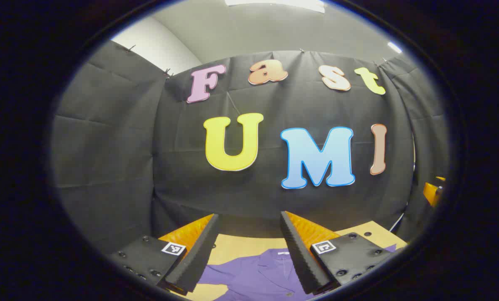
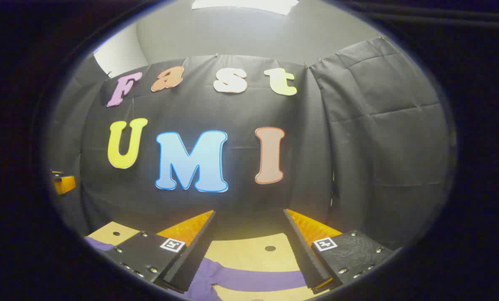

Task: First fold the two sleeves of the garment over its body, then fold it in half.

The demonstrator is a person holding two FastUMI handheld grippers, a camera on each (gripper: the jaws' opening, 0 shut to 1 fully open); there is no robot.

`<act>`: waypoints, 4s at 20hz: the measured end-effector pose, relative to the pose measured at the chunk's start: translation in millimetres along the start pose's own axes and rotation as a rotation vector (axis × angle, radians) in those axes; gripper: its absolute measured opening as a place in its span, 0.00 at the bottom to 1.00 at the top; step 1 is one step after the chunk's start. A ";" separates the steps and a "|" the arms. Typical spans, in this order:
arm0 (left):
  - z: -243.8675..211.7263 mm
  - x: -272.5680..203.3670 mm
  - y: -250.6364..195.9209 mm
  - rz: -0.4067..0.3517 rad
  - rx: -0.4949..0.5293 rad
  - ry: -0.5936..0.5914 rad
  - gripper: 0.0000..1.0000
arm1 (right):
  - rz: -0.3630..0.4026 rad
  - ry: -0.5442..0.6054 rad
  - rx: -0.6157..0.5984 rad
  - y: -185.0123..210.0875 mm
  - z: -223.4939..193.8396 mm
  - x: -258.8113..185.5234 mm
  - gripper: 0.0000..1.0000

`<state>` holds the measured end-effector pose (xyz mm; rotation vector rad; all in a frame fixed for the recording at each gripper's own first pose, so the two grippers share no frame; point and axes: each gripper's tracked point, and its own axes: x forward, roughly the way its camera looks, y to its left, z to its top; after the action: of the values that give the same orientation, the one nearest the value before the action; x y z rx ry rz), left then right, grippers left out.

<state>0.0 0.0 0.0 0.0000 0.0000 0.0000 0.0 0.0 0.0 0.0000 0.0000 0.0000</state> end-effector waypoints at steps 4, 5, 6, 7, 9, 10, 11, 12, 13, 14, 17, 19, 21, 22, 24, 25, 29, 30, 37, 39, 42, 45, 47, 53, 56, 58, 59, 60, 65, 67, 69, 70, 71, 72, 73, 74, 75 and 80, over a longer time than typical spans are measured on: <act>-9.1 6.7 -19.2 -0.011 -0.012 0.025 0.93 | -0.014 0.052 0.005 -12.9 -19.9 10.8 0.96; -8.9 8.1 -20.6 -0.006 -0.009 0.025 0.93 | -0.008 0.057 0.006 -12.6 -22.1 13.7 0.96; -9.1 8.7 -20.8 -0.002 -0.007 0.024 0.93 | -0.002 0.062 0.003 -13.0 -24.7 16.6 0.96; -8.5 8.3 -21.7 -0.002 -0.006 0.025 0.93 | 0.000 0.066 -0.002 -13.2 -26.5 20.3 0.95; -9.1 10.1 -25.7 -0.006 -0.001 0.026 0.93 | -0.002 0.067 -0.010 -15.2 -27.7 24.0 0.96; -8.2 10.2 -24.8 -0.003 0.004 0.025 0.93 | -0.001 0.065 -0.011 -14.1 -28.0 26.4 0.96; -7.1 9.6 -22.7 0.001 0.009 0.023 0.93 | 0.002 0.067 -0.011 -13.0 -28.6 29.0 0.96; -6.6 10.2 -21.9 0.004 0.012 0.022 0.93 | 0.008 0.073 -0.013 -10.9 -31.6 31.2 0.96; -7.2 10.4 -21.9 0.006 0.012 0.023 0.93 | 0.012 0.080 -0.016 -9.3 -34.3 32.8 0.96; -8.6 10.3 -21.5 0.008 0.010 0.027 0.93 | 0.017 0.086 -0.020 -8.5 -37.3 33.7 0.96; -12.1 7.6 -17.4 0.013 -0.002 0.036 0.93 | 0.013 0.106 -0.038 -10.7 -46.0 37.5 0.96; -13.2 6.1 -15.6 0.017 -0.002 0.039 0.93 | 0.003 0.134 -0.052 -15.8 -59.2 41.0 0.96; -13.9 5.8 -14.3 0.015 -0.003 0.041 0.93 | -0.018 0.160 -0.068 -25.5 -75.0 45.2 0.96; -14.1 5.2 -14.3 0.015 -0.004 0.043 0.93 | -0.031 0.172 -0.076 -30.3 -82.1 47.4 0.96; -14.2 3.9 -11.9 0.016 -0.006 0.045 0.93 | -0.058 0.218 -0.087 -43.7 -107.1 51.7 0.96; -14.0 3.2 -11.1 0.017 -0.005 0.044 0.93 | -0.077 0.254 -0.094 -52.4 -123.5 54.3 0.96; -11.9 -1.4 -6.4 0.021 -0.005 0.039 0.93 | -0.154 0.411 -0.103 -89.6 -189.7 59.2 0.96; -12.5 -2.3 -4.3 0.024 -0.004 0.039 0.93 | -0.169 0.446 -0.092 -96.8 -204.0 59.9 0.96; -23.8 -10.3 8.8 0.049 -0.018 0.073 0.93 | -0.254 0.675 -0.038 -139.8 -301.9 60.2 0.96; -25.0 -10.6 13.6 0.060 -0.019 0.079 0.93 | -0.265 0.739 -0.017 -145.6 -329.1 57.4 0.96; -27.0 -12.4 20.9 0.077 -0.016 0.088 0.93 | -0.267 0.831 0.008 -148.9 -363.4 58.6 0.96; -31.0 -12.7 27.1 0.097 -0.011 0.100 0.93 | -0.279 0.895 0.017 -154.3 -387.4 61.2 0.96; -30.8 -11.7 31.6 0.111 -0.011 0.106 0.93 | -0.305 0.931 0.038 -158.3 -397.9 63.5 0.96; -36.2 -9.7 37.4 0.143 -0.002 0.122 0.93 | -0.306 0.995 0.105 -162.0 -415.4 61.9 0.95; -38.3 -4.4 31.2 0.131 -0.002 0.130 0.93 | -0.308 1.001 0.128 -161.8 -413.4 59.3 0.95; -40.0 -2.8 28.1 0.123 -0.006 0.133 0.93 | -0.286 1.009 0.136 -158.7 -413.2 60.8 0.94; -41.5 -0.8 26.3 0.119 -0.008 0.135 0.93 | -0.272 1.016 0.129 -154.9 -411.6 64.1 0.87; -41.9 0.4 24.6 0.115 -0.009 0.137 0.93 | -0.250 1.026 0.126 -149.1 -413.9 65.0 0.81; -43.8 0.4 30.5 0.118 -0.019 0.144 0.93 | -0.244 1.039 0.119 -136.4 -413.0 68.6 0.08; -44.1 -0.1 34.5 0.122 -0.026 0.147 0.94 | -0.243 1.053 0.102 -135.5 -410.2 65.9 0.02; -45.8 -4.1 41.3 0.127 -0.027 0.150 0.93 | -0.218 1.042 0.112 -127.4 -406.0 70.5 0.02; -46.3 -4.1 45.6 0.131 -0.023 0.152 0.93 | -0.201 1.017 0.131 -119.3 -401.0 76.8 0.02; -47.1 -6.1 49.4 0.137 -0.019 0.153 0.93 | -0.177 0.991 0.158 -107.6 -392.1 83.8 0.02; -48.4 -7.0 51.6 0.138 -0.017 0.153 0.93 | -0.150 0.968 0.183 -93.8 -381.3 88.6 0.02; -48.8 -8.8 52.3 0.137 -0.020 0.154 0.93 | -0.124 0.944 0.193 -81.2 -368.7 93.5 0.02; -49.9 -11.2 54.8 0.136 -0.025 0.155 0.93 | -0.096 0.917 0.196 -69.9 -354.8 97.4 0.02; -51.3 -13.3 56.7 0.137 -0.028 0.152 0.93 | -0.065 0.895 0.196 -54.9 -340.0 104.7 0.02; -61.9 -29.4 71.7 0.141 -0.025 0.161 0.93 | 0.126 0.787 0.208 54.2 -274.7 125.8 0.01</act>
<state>-29.4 71.7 -61.9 -0.0246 0.1607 0.1411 125.8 54.2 -274.7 0.2083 0.7867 0.1263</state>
